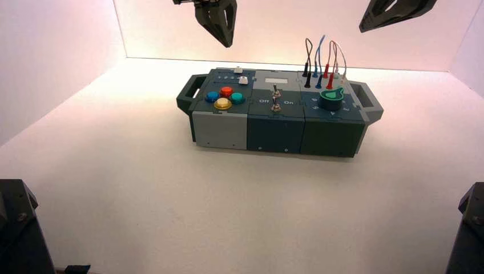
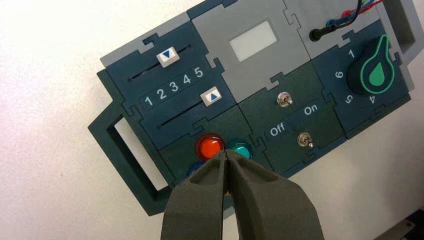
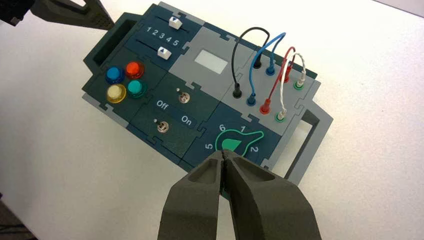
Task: Move the box to the right.
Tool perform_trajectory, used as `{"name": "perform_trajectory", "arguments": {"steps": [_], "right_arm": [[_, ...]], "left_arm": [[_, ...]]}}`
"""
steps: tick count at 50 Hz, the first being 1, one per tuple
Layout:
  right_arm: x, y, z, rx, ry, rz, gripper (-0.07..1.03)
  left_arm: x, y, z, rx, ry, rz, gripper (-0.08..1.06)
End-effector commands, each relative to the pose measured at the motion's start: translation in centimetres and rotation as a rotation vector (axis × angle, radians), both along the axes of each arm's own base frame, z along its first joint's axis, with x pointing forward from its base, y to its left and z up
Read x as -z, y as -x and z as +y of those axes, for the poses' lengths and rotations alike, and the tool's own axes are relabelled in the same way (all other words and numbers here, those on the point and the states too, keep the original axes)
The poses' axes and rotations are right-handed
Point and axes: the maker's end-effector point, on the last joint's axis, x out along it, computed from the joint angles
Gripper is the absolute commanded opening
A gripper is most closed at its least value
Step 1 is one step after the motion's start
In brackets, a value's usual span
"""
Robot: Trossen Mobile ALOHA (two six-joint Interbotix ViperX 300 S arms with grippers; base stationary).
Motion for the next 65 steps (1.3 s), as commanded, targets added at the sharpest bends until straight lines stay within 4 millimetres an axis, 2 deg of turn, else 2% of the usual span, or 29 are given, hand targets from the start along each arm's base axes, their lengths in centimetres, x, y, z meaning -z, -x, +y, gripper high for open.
{"name": "perform_trajectory", "arguments": {"steps": [1, 27, 41, 47, 55, 65], "right_arm": [[-0.7, -0.4, 0.1, 0.004, -0.009, -0.021, -0.02], [-0.7, -0.4, 0.1, 0.004, -0.009, -0.021, -0.02], [-1.2, -0.4, 0.1, 0.007, -0.016, -0.036, -0.01], [-1.8, -0.6, 0.2, 0.027, -0.038, -0.037, 0.15], [-2.5, -1.0, -0.3, 0.074, -0.062, -0.024, 0.25], [-2.9, -1.8, -3.8, 0.249, -0.096, 0.028, 0.36]], "left_arm": [[-1.5, -0.3, -0.1, 0.004, 0.019, -0.036, -0.03], [-1.2, -0.4, 0.1, 0.000, 0.014, -0.029, -0.03], [-2.5, -0.7, 0.6, 0.004, 0.025, -0.058, -0.03], [-3.7, -1.3, 1.9, -0.030, 0.038, -0.082, -0.03], [-5.4, -1.2, 2.7, -0.051, 0.054, -0.107, -0.03], [-7.4, -1.1, 5.1, -0.093, 0.056, -0.107, -0.03]]}}
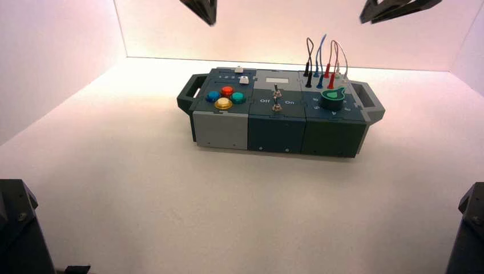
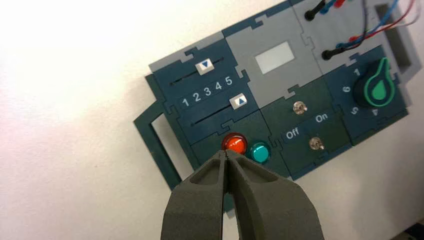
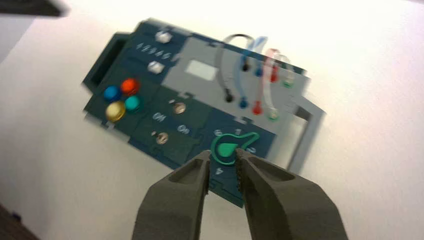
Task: Move the box to the right.
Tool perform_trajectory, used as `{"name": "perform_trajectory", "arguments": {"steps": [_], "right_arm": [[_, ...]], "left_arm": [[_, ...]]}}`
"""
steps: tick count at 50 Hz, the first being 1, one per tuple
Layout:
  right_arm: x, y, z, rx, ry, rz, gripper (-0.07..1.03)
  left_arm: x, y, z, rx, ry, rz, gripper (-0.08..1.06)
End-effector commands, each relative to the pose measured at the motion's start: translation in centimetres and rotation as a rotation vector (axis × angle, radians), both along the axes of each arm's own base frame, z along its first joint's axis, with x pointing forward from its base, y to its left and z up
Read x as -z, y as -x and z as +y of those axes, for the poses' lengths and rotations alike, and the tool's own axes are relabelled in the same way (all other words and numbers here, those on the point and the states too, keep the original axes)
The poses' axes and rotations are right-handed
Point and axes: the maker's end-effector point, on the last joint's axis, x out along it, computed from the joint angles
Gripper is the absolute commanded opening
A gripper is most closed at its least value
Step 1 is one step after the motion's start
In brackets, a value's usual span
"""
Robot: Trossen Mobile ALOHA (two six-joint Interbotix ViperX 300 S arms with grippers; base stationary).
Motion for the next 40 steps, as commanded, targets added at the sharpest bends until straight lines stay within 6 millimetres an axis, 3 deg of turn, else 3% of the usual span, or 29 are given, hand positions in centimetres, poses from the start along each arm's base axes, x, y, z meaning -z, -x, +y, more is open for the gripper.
{"name": "perform_trajectory", "arguments": {"steps": [1, 8, 23, 28, 31, 40], "right_arm": [[-1.5, -1.2, -2.3, 0.111, -0.024, -0.003, 0.36], [-1.0, -1.4, -4.3, 0.174, -0.007, 0.053, 0.36], [1.0, -1.0, -5.8, 0.245, 0.039, 0.164, 0.27], [1.7, -0.9, -6.5, 0.248, 0.081, 0.193, 0.44], [2.1, -0.9, -6.8, 0.262, 0.097, 0.209, 0.53], [3.3, -1.0, -8.0, 0.291, 0.161, 0.253, 0.56]], "left_arm": [[-3.0, -0.3, 1.9, -0.041, 0.022, -0.043, -0.03], [-2.8, 0.0, 3.8, -0.093, 0.021, -0.029, -0.02], [0.3, 0.6, 4.2, -0.106, -0.006, 0.029, 0.03], [1.7, 0.6, 4.3, -0.127, -0.013, 0.054, 0.20], [2.2, 0.5, 4.3, -0.135, -0.016, 0.062, 0.25], [3.8, 0.3, 4.3, -0.146, -0.026, 0.084, 0.27]]}}
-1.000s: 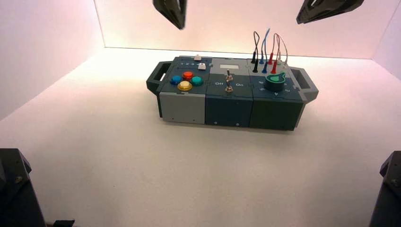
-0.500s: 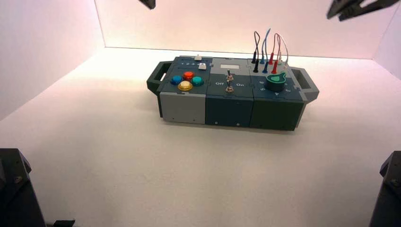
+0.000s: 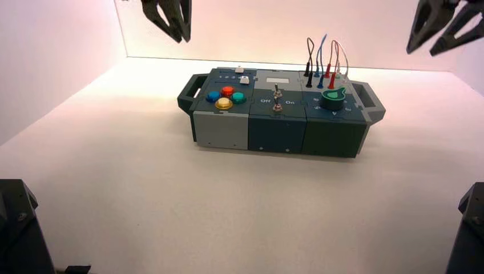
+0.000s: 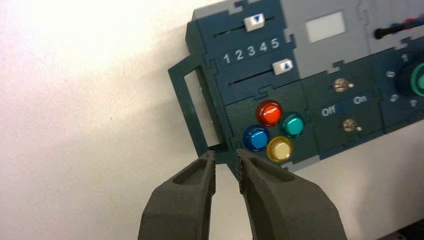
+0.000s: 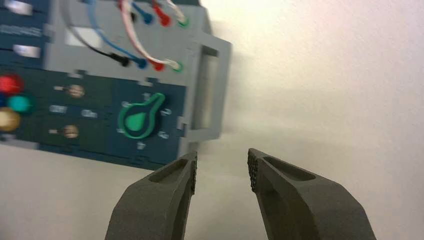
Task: Move the box to the right.
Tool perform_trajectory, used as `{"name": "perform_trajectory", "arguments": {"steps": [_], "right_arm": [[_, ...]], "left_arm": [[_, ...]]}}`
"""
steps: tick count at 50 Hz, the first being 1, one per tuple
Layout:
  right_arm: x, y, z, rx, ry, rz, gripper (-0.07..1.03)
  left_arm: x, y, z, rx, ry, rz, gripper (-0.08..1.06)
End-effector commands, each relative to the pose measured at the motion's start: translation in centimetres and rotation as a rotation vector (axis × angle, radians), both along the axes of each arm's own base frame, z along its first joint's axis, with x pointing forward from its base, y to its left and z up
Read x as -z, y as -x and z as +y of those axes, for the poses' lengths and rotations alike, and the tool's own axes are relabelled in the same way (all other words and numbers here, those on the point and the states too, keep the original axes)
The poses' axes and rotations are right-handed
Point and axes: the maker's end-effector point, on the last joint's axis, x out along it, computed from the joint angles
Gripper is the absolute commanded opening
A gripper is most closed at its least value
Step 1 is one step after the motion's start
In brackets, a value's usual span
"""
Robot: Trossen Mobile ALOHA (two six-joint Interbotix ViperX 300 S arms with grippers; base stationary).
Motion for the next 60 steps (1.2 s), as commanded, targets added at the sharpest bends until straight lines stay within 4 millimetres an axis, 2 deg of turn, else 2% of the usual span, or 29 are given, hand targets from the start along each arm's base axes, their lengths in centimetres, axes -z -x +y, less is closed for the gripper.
{"name": "perform_trajectory", "arguments": {"steps": [1, 8, 15, 20, 30, 31, 39, 60], "right_arm": [[-0.5, -0.9, -0.9, 0.019, 0.041, -0.010, 0.56], [0.2, -1.2, -1.5, 0.027, 0.069, 0.029, 0.57], [0.7, -2.0, -1.5, 0.027, 0.069, 0.049, 0.57], [1.2, -2.5, -1.5, 0.026, 0.068, 0.067, 0.57], [2.4, -3.4, -1.4, 0.016, 0.070, 0.096, 0.66], [2.7, -3.6, -1.4, 0.015, 0.070, 0.096, 0.66], [3.6, -4.0, -1.3, 0.014, 0.067, 0.111, 0.66], [5.3, -5.1, -1.1, 0.007, 0.065, 0.159, 0.66]], "left_arm": [[-0.1, -0.5, -0.1, -0.005, 0.006, -0.018, 0.27], [0.7, -1.0, 0.0, -0.026, 0.003, -0.017, 0.29], [1.0, -1.3, 0.2, -0.033, -0.013, -0.017, 0.38], [1.5, -1.7, 0.5, -0.037, -0.036, -0.020, 0.40], [3.7, -1.9, 0.5, -0.042, -0.056, 0.015, 0.52], [4.4, -1.9, 0.5, -0.046, -0.060, 0.030, 0.52], [5.8, -2.4, 0.3, -0.063, -0.061, 0.044, 0.52], [7.4, -3.3, -0.1, -0.079, -0.066, 0.062, 0.52]]}}
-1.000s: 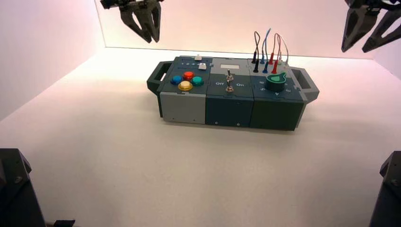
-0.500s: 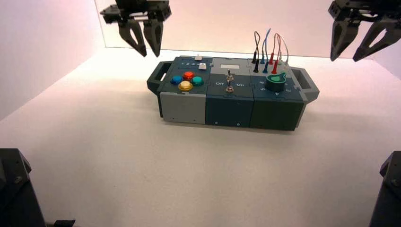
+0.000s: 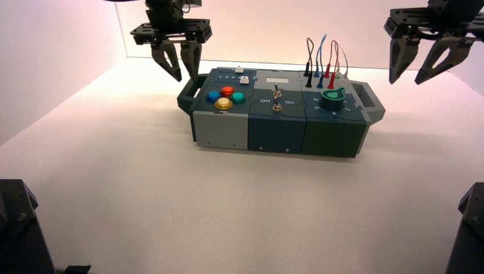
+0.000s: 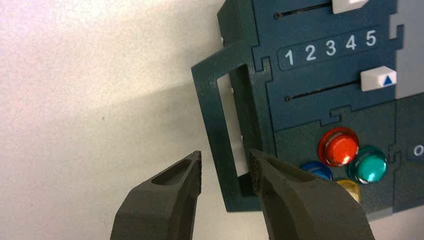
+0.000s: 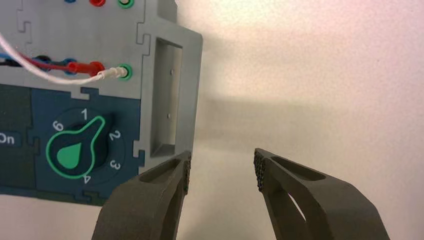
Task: Move the box to the right.
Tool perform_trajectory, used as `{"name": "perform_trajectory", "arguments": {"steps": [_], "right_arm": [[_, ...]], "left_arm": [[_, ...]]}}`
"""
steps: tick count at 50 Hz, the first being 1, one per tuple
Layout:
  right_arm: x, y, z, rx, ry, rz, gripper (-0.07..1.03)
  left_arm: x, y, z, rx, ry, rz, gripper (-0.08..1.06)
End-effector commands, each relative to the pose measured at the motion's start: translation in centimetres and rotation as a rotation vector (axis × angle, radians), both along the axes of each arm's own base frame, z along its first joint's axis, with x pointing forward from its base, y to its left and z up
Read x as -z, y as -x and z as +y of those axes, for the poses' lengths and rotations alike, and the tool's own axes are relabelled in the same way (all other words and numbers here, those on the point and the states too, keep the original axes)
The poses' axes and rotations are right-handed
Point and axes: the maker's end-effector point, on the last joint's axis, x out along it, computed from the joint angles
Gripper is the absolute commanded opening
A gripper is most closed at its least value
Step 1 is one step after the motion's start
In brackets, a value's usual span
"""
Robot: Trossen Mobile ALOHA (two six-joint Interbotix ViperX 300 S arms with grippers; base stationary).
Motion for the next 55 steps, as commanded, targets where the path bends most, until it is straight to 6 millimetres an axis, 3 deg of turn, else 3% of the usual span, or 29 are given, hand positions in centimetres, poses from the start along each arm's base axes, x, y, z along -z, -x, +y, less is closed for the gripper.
{"name": "perform_trajectory", "arguments": {"steps": [1, 11, 23, 50, 53, 55], "right_arm": [[-0.6, -1.2, 0.1, -0.001, 0.000, -0.029, 0.66], [0.2, -2.2, 0.2, 0.005, -0.006, -0.031, 0.66], [0.9, -3.7, 2.9, -0.027, -0.035, -0.028, 0.66], [3.2, -3.8, 2.8, -0.012, -0.034, 0.002, 0.65], [3.4, -3.8, 2.8, -0.009, -0.034, 0.006, 0.62], [3.8, -3.6, 2.6, 0.002, -0.032, 0.019, 0.52]], "left_arm": [[-1.1, -1.1, -0.4, -0.008, 0.016, -0.036, 0.52], [-0.1, -1.1, -0.4, -0.008, 0.009, -0.019, 0.52], [0.4, -1.2, -0.4, -0.009, 0.006, -0.015, 0.52], [1.8, -1.0, -0.3, 0.000, -0.008, 0.010, 0.46], [1.8, -1.1, -0.3, 0.003, -0.009, 0.009, 0.41], [1.9, -1.0, -0.3, 0.009, -0.011, 0.013, 0.14]]}}
